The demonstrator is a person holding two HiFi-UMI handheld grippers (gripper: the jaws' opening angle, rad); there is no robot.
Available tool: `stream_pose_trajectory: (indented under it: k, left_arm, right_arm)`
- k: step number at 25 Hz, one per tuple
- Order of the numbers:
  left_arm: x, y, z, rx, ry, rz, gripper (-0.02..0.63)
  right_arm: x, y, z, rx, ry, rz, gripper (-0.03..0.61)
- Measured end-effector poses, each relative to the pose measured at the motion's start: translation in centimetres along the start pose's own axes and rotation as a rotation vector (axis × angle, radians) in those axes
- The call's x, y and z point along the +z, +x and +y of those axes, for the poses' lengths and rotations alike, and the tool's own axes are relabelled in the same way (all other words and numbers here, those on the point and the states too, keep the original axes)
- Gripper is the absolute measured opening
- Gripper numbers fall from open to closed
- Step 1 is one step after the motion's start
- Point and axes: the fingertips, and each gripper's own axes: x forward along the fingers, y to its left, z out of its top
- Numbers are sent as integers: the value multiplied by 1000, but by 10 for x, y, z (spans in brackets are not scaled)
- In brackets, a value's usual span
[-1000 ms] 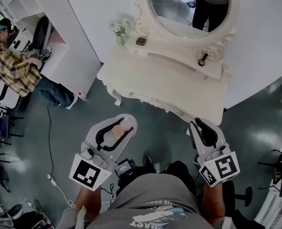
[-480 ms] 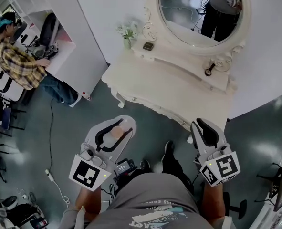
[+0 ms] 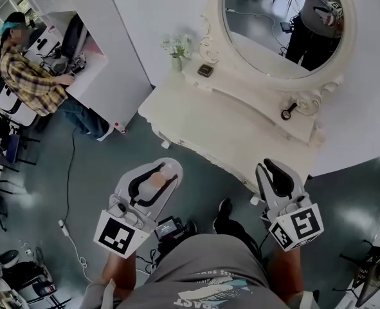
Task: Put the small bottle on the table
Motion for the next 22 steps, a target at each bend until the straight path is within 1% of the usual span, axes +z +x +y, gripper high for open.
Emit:
stream_pose_trajectory:
  k: [6, 11, 15, 19, 22]
  left_arm:
    - [7, 37, 11, 49, 2, 14, 123]
    - [8, 62, 19, 122, -19, 29, 123]
    - [11, 77, 25, 176, -17, 38, 123]
    - [14, 92, 26, 207, -21, 35, 123]
    - [13, 104, 26, 203, -25, 35, 124]
  right_arm:
    - [6, 28, -37, 60, -2, 7, 69]
    - [9, 52, -62, 131, -12, 7, 69]
    - [15, 63, -78, 179, -24, 2, 67]
    - [15, 67, -93, 200, -32, 2, 67]
    - [11, 69, -102, 198, -24, 8, 67]
